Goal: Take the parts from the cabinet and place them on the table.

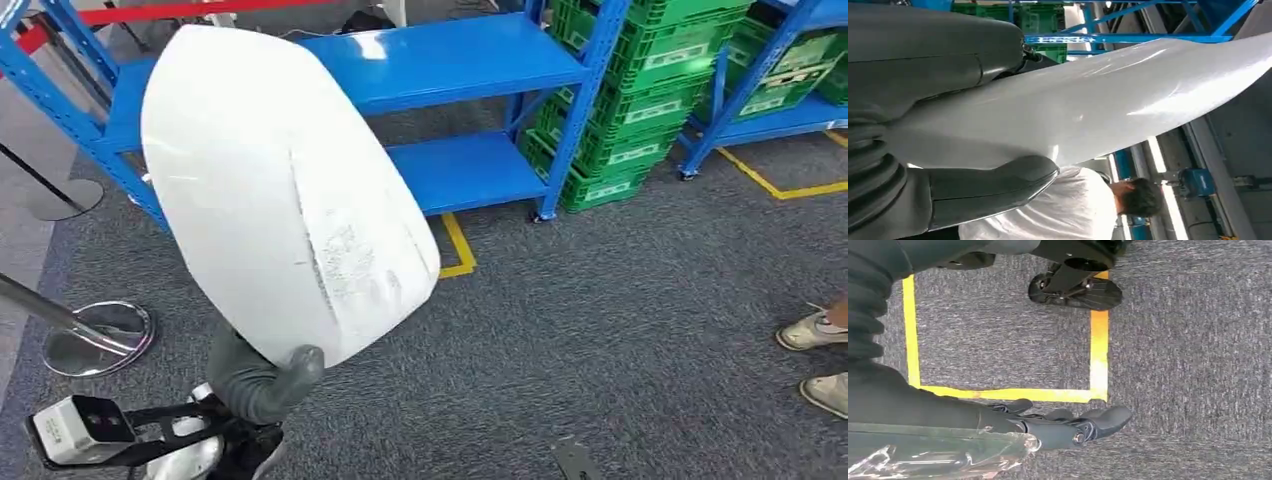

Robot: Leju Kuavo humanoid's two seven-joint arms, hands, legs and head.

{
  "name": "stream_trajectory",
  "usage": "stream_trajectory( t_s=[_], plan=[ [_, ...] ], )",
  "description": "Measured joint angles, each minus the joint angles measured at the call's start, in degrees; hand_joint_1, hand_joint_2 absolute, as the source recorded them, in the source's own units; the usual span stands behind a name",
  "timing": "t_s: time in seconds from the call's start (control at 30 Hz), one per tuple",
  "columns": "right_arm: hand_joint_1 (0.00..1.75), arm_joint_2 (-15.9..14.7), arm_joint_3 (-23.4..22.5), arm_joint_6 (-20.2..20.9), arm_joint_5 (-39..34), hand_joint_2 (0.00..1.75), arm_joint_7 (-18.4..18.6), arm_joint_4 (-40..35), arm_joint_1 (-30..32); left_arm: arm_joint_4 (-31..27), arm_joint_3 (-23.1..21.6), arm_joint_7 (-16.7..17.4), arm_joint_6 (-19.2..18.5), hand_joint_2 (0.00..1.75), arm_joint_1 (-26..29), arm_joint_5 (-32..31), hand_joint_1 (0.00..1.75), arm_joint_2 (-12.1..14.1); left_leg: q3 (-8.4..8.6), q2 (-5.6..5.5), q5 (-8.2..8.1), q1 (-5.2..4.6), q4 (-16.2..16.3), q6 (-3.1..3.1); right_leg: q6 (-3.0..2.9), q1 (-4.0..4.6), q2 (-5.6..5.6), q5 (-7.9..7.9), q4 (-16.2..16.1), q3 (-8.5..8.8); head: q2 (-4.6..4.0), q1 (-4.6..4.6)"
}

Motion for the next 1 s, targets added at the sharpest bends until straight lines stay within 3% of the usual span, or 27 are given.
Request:
stream_trajectory(
  t_s=[0.03,0.07,0.1,0.13,0.2,0.23,0.27,0.33,0.4,0.47,0.5,0.57,0.6,0.63,0.7,0.73,0.77,0.87,0.9,0.93,1.0],
  plan=[
    [0.0,-0.02,0.0,0.0,0.0,1.75,0.0,0.0,0.08,0.0,0.04,0.0,0.0,1.75,0.02,0.02,1.75,0.0,-1.86,0.0,-1.27,0.0,3.73,-0.07,0.0,0.0,-0.05,0.05,-0.02,-0.05,0.0,-0.02],
    [0.0,-0.02,0.0,0.0,-0.02,1.75,0.0,0.0,0.16,0.0,0.11,0.0,0.0,1.75,0.11,0.04,1.75,0.0,-2.79,0.0,-1.24,0.02,5.49,-0.07,0.01,-0.02,-0.05,0.06,-0.02,-0.06,0.0,0.0],
    [0.0,-0.02,0.0,0.02,-0.02,1.75,0.0,0.0,0.18,0.0,0.15,0.0,0.0,1.75,0.22,0.07,1.75,0.0,-2.49,0.0,0.01,0.05,4.74,-0.04,0.03,-0.04,-0.02,0.06,-0.02,-0.02,0.0,-0.02],
    [0.0,-0.02,0.0,0.02,-0.04,1.75,-0.09,0.0,0.16,0.0,0.2,0.0,0.0,1.75,0.24,0.07,1.75,0.02,-1.19,0.0,2.2,0.06,2.03,0.06,0.08,-0.09,0.02,0.08,-0.02,0.01,0.0,0.0],
    [0.0,-0.02,0.02,-0.09,-0.09,1.75,-0.31,0.0,0.12,-0.02,0.28,0.0,0.48,1.75,0.27,0.24,1.75,0.0,3.57,0.01,6.76,0.12,-7.06,0.21,0.45,-0.27,0.17,0.07,-0.02,0.18,0.0,-0.02],
    [0.0,-0.02,0.02,-0.15,-0.15,1.75,-0.37,0.0,0.11,-0.02,0.37,0.02,0.85,1.75,0.29,0.28,1.75,-0.02,5.01,-0.02,6.73,0.06,-10.14,0.17,0.93,0.08,0.25,0.0,0.14,0.08,0.0,-0.15],
    [0.0,-0.02,0.02,-0.26,-0.22,1.75,-0.42,0.0,0.13,0.0,0.44,0.17,1.42,1.75,0.42,0.31,1.75,-0.11,5.28,-0.23,6.49,0.07,-10.95,0.81,1.28,0.15,0.39,-0.02,0.11,-0.06,0.0,-0.18],
    [0.0,-0.02,0.0,-0.48,-0.46,1.75,-0.61,0.0,0.38,0.0,0.96,1.12,3.19,1.75,0.79,-0.15,1.75,-0.18,5.17,-0.25,6.78,-0.1,-11.13,1.55,2.05,0.1,0.34,0.5,-0.88,0.31,0.0,-0.2],
    [0.0,-0.02,0.0,-0.52,-0.55,1.75,-0.83,0.0,0.57,0.0,1.42,1.6,4.0,1.75,1.13,-0.46,1.75,-0.42,5.47,-0.2,7.27,0.39,-11.79,2.44,2.66,0.08,0.24,0.4,-0.95,0.12,0.0,-0.13],
    [0.0,-0.02,0.0,-0.7,-0.52,1.75,-0.98,0.0,0.63,0.0,1.49,1.66,4.0,1.75,1.16,-0.63,1.75,-0.42,5.55,-0.15,7.29,0.39,-11.86,2.96,3.05,0.18,-0.14,-2.79,3.78,-1.72,0.0,0.35],
    [0.0,-0.02,0.0,-0.72,-0.5,1.75,-0.98,0.0,0.68,0.0,1.55,1.71,4.0,1.75,1.18,-0.63,1.75,-0.42,5.53,-0.12,7.23,0.35,-11.86,3.08,3.18,0.17,-0.16,-5.46,9.29,-4.22,0.0,0.37],
    [0.0,-0.02,0.0,-0.79,-0.44,1.75,-0.98,0.0,0.92,0.04,1.62,1.79,3.96,1.75,1.2,-0.7,1.75,-0.42,5.55,-0.11,7.2,0.29,-11.85,3.15,3.27,0.25,-0.16,-7.61,15.74,-7.21,0.0,0.44],
    [0.0,-0.02,0.0,-0.79,-0.42,1.75,-0.96,0.0,1.03,0.04,1.64,1.79,3.93,1.75,1.2,-0.74,1.75,-0.42,5.6,-0.12,7.19,0.28,-11.85,3.15,3.21,0.25,-0.16,-6.75,15.47,-7.11,0.0,0.44],
    [0.0,-0.02,0.0,-0.79,-0.42,1.75,-0.96,0.0,1.04,0.04,1.64,1.81,3.93,1.75,1.2,-0.74,1.75,-0.42,5.69,-0.15,7.18,0.28,-11.85,3.13,3.09,0.26,-0.16,-4.91,12.84,-5.84,0.0,0.46],
    [0.0,-0.04,0.0,-0.81,-0.39,1.75,-0.98,0.0,0.97,0.04,1.64,1.81,3.93,1.75,1.2,-0.74,1.75,-0.42,6.07,-0.18,7.02,0.3,-11.84,2.88,2.75,0.25,-0.22,0.02,2.41,-0.38,0.0,0.46],
    [0.0,-0.02,0.0,-0.85,-0.35,1.75,-0.98,0.0,0.92,0.04,1.64,1.84,3.93,1.75,1.2,-0.74,1.75,-0.42,6.12,-0.18,6.9,0.26,-11.83,2.62,2.62,0.27,-0.38,-0.17,-0.93,1.29,0.0,0.44],
    [0.0,-0.02,0.0,-0.92,-0.35,1.75,-1.01,0.0,0.85,0.04,1.64,1.99,3.93,1.75,1.2,-0.81,1.75,-0.42,5.95,-0.2,6.85,-0.12,-11.64,2.3,2.3,0.46,-0.22,0.0,-1.42,1.6,0.0,0.39],
    [0.0,-0.09,-0.04,-0.44,-1.16,1.75,-0.68,0.0,1.03,0.04,1.64,2.27,3.48,1.75,1.2,-0.96,1.75,-0.39,6.12,-0.16,7.42,0.06,-12.4,1.33,1.46,0.69,-0.08,0.27,-1.47,1.29,0.0,0.37],
    [0.0,-0.09,-0.09,0.02,-1.57,1.75,-0.3,0.0,1.01,0.04,1.6,2.27,3.15,1.75,1.19,-0.74,1.75,-0.39,6.05,-0.08,7.11,0.05,-12.35,0.95,0.92,0.22,0.06,0.62,-2.07,1.6,0.0,0.39],
    [0.0,-0.11,-0.09,0.52,-1.83,1.75,0.02,0.0,0.97,0.04,1.6,2.27,2.89,1.75,1.19,-0.57,1.75,-0.37,5.79,-0.07,6.35,0.05,-11.55,0.56,0.67,0.15,0.21,0.77,-2.3,1.69,0.0,0.21],
    [0.0,-0.11,-0.13,1.18,-2.19,1.75,0.61,0.0,0.92,0.07,1.6,2.14,2.32,1.75,1.19,-0.13,1.75,-0.35,2.64,-0.07,2.41,0.18,-4.99,0.06,0.34,0.07,0.54,0.88,-2.36,1.58,0.0,-0.04]
  ],
)
